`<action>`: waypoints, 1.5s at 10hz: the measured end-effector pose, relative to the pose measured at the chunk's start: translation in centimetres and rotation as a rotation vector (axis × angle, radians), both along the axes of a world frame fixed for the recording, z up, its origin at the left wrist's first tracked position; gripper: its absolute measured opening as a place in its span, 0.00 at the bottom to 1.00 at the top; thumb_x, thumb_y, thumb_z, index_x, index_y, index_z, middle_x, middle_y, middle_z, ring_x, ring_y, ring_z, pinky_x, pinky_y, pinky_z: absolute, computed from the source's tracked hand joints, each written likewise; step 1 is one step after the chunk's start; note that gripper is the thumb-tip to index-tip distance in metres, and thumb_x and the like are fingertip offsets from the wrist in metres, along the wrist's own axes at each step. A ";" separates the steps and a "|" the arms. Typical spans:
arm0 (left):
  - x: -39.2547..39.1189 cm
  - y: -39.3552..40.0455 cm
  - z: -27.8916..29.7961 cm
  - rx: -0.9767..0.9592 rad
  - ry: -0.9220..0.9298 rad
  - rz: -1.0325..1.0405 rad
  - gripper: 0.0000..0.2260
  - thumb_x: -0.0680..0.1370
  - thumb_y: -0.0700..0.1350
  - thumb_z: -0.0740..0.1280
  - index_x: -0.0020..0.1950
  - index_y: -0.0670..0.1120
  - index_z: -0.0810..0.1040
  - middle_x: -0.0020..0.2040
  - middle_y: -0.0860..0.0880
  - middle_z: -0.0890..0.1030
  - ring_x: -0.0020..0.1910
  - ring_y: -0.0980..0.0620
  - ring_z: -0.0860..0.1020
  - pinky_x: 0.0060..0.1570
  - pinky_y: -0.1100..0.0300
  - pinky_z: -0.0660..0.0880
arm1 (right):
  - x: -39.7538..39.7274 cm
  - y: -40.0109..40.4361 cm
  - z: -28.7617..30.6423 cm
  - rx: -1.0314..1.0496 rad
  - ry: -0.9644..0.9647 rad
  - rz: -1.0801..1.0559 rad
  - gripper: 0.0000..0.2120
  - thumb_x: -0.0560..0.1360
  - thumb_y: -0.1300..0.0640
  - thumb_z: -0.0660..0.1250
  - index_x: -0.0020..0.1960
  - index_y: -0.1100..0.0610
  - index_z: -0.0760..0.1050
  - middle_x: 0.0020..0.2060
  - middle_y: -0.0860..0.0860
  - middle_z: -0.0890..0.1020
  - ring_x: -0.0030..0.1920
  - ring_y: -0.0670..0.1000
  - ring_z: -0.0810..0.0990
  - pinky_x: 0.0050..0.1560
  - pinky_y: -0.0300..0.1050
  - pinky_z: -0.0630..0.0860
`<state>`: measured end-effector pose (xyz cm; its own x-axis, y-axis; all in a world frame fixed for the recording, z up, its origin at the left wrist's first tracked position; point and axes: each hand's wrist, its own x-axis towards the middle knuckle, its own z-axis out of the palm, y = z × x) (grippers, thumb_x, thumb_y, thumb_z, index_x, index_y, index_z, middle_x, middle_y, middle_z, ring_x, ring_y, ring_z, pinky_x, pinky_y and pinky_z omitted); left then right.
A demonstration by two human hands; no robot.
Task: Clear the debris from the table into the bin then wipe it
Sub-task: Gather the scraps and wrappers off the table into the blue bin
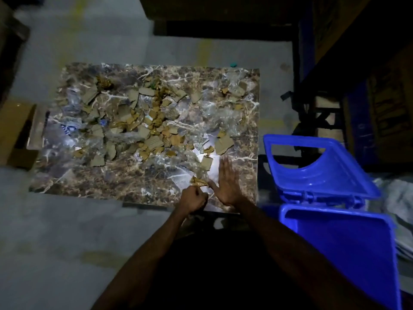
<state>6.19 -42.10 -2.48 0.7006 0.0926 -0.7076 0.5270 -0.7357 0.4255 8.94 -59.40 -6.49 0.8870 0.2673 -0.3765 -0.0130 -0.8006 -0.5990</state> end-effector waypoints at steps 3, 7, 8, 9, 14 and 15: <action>-0.6 -5.0 2.4 -0.067 -0.083 0.204 0.07 0.78 0.47 0.71 0.53 0.45 0.80 0.45 0.46 0.84 0.46 0.46 0.82 0.49 0.56 0.77 | 0.3 -6.0 1.1 0.243 -0.007 -0.251 0.42 0.81 0.29 0.47 0.84 0.49 0.35 0.83 0.46 0.36 0.82 0.48 0.34 0.81 0.58 0.39; 3.1 -4.9 5.4 -0.048 -0.308 0.111 0.11 0.75 0.39 0.69 0.57 0.40 0.76 0.42 0.44 0.80 0.40 0.42 0.78 0.41 0.53 0.74 | 3.3 -3.3 0.6 0.294 0.061 0.047 0.30 0.85 0.39 0.54 0.83 0.51 0.58 0.84 0.47 0.53 0.83 0.49 0.44 0.81 0.61 0.39; 3.5 -4.7 4.6 -0.072 -0.287 0.131 0.14 0.75 0.40 0.68 0.60 0.39 0.77 0.43 0.47 0.79 0.43 0.43 0.80 0.45 0.52 0.76 | 4.1 -4.9 0.8 0.449 -0.070 -0.312 0.22 0.85 0.43 0.59 0.73 0.54 0.72 0.75 0.52 0.71 0.77 0.54 0.67 0.76 0.61 0.66; 3.9 -5.2 4.2 -0.116 -0.227 0.132 0.17 0.77 0.37 0.71 0.66 0.38 0.76 0.50 0.44 0.80 0.48 0.44 0.80 0.50 0.55 0.76 | 5.4 -6.3 0.3 0.267 -0.055 -0.425 0.34 0.84 0.35 0.52 0.82 0.53 0.57 0.82 0.52 0.59 0.82 0.52 0.55 0.81 0.58 0.57; 9.4 0.0 -0.5 -0.139 -0.334 -0.022 0.23 0.74 0.41 0.71 0.69 0.43 0.76 0.61 0.42 0.78 0.61 0.40 0.76 0.59 0.53 0.71 | 7.2 -3.0 2.7 0.323 -0.172 -0.501 0.10 0.83 0.50 0.64 0.58 0.54 0.80 0.55 0.50 0.80 0.57 0.53 0.79 0.58 0.58 0.77; 8.9 0.5 -1.6 -0.171 -0.402 -0.089 0.25 0.72 0.40 0.73 0.69 0.43 0.77 0.62 0.42 0.76 0.60 0.42 0.75 0.56 0.55 0.73 | 8.8 -4.3 3.6 0.166 -0.210 -0.671 0.19 0.83 0.49 0.61 0.70 0.59 0.73 0.66 0.57 0.75 0.67 0.59 0.74 0.67 0.52 0.72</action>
<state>15.06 -41.61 -4.07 0.9232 -0.0757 -0.3767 0.2320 -0.6718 0.7035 17.71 -63.66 -2.88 0.9292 -0.3217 -0.1821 -0.3415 -0.5583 -0.7561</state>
